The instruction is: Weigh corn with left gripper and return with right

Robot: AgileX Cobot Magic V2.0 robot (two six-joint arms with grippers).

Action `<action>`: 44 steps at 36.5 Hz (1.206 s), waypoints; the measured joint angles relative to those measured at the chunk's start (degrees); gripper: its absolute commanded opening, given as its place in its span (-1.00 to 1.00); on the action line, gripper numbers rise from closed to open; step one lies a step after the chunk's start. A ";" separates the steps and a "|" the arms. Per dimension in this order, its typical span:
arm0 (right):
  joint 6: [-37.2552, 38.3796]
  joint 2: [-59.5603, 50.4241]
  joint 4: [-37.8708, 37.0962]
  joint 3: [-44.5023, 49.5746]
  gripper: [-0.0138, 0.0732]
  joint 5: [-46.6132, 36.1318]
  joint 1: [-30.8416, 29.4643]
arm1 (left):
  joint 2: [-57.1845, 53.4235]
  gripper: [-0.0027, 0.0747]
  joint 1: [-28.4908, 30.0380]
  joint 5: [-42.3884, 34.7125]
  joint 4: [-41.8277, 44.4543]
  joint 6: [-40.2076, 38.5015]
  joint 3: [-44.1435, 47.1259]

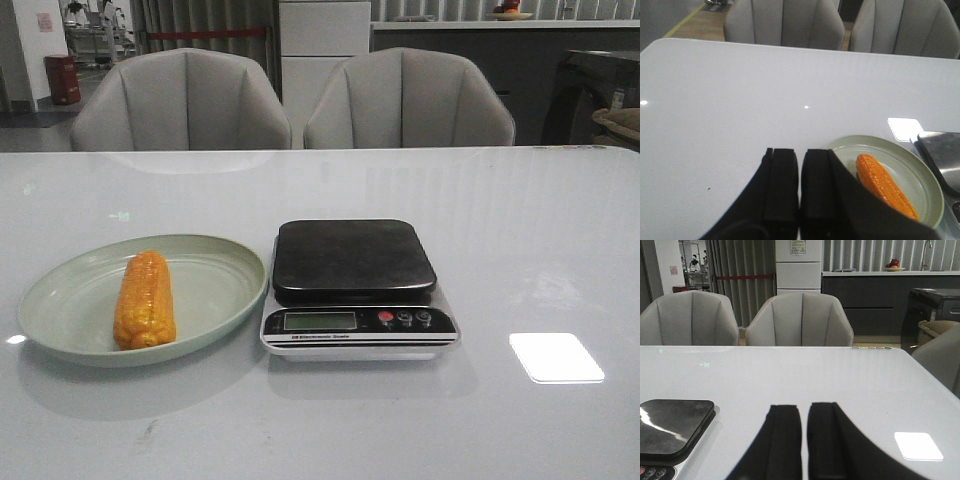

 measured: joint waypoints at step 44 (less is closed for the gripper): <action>0.00 0.00 0.00 0.00 -0.20 0.00 0.00 | 60.29 0.53 -20.46 4.73 -7.83 -1.63 -24.67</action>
